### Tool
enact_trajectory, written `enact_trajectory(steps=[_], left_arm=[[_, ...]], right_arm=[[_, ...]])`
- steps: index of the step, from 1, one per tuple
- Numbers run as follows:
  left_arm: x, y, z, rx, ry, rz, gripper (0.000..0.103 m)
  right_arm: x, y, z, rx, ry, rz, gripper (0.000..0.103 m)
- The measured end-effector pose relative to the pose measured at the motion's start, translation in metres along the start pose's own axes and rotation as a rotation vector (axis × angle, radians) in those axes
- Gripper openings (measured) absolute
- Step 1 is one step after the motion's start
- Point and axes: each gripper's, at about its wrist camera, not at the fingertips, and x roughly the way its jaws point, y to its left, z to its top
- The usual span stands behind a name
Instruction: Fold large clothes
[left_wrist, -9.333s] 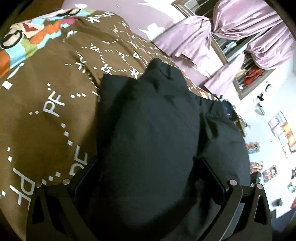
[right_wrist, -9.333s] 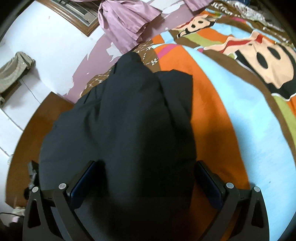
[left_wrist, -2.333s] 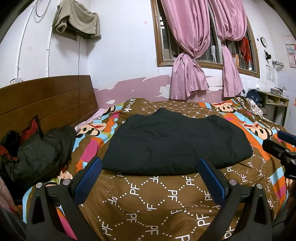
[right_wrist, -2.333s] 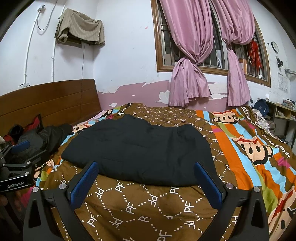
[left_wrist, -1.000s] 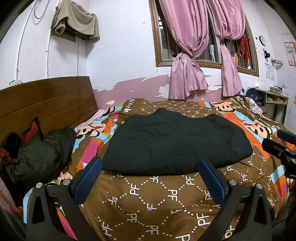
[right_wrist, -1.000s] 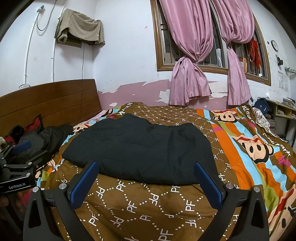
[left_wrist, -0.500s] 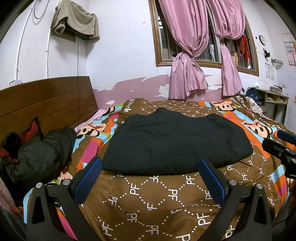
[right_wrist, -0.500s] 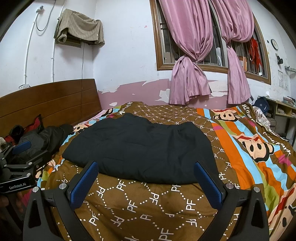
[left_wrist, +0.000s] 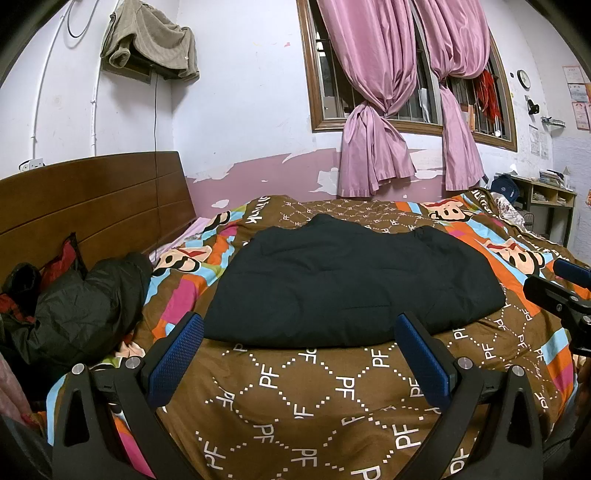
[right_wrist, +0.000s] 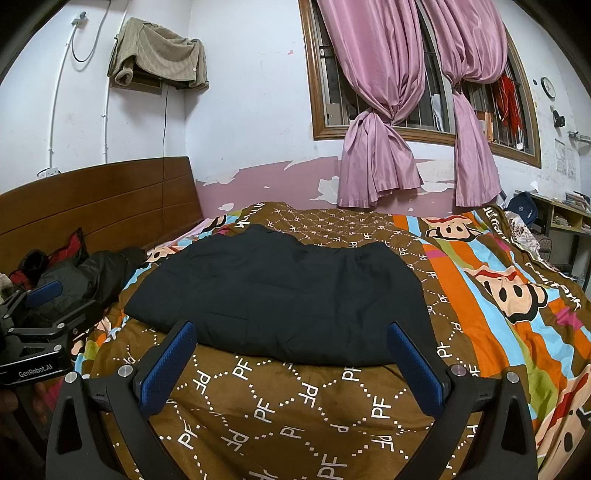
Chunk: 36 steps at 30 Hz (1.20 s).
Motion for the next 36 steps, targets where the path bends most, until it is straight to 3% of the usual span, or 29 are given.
enact_trajectory(steps=[36], left_arm=[[0.0007,-0.0008,-0.0017,0.010,0.005,-0.001,0.101]], right_arm=[[-0.0002,0.0001,0.0021,0.005,0.002,-0.001,0.103]])
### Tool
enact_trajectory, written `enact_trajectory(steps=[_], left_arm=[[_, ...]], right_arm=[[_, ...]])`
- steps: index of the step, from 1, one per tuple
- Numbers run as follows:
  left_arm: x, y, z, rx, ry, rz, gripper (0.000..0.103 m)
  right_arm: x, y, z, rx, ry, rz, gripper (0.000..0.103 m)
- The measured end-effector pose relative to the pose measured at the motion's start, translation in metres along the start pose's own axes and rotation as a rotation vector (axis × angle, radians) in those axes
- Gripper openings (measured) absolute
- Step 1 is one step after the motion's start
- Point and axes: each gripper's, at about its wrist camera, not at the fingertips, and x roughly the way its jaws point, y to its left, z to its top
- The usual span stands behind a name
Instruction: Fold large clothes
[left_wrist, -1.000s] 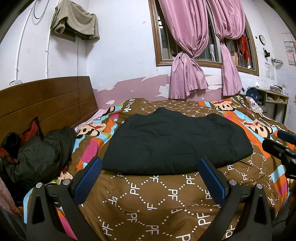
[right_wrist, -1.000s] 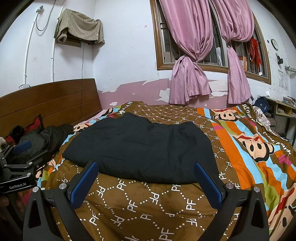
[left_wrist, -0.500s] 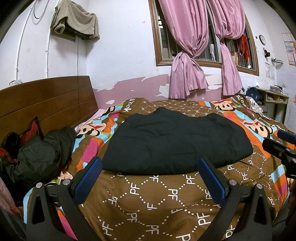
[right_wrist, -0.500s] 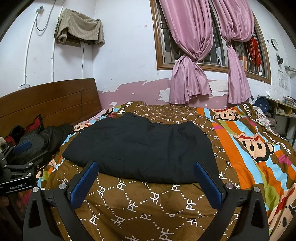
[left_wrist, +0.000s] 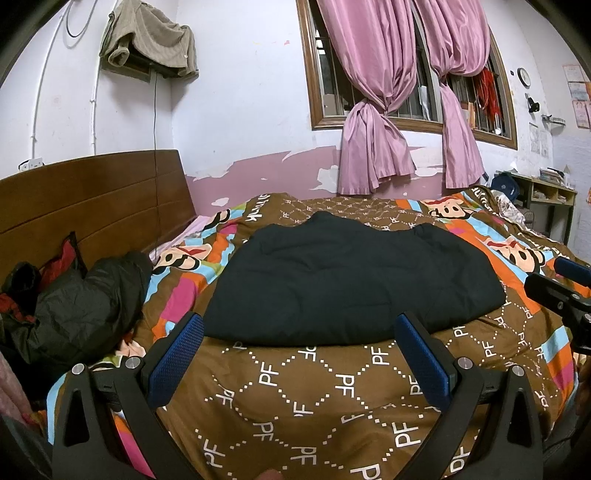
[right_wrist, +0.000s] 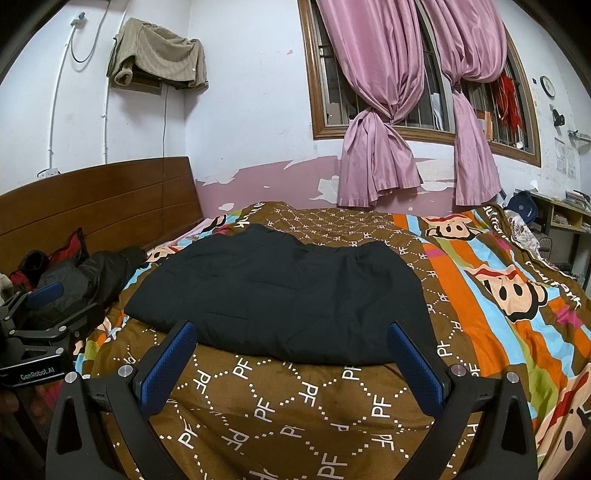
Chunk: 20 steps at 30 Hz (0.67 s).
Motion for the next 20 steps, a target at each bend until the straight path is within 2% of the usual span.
enact_trajectory(steps=[20], left_arm=[[0.010,0.023,-0.005,-0.030,0.034,0.019,0.101]], right_arm=[[0.001,0.007,-0.006,0.004,0.015,0.005,0.103]])
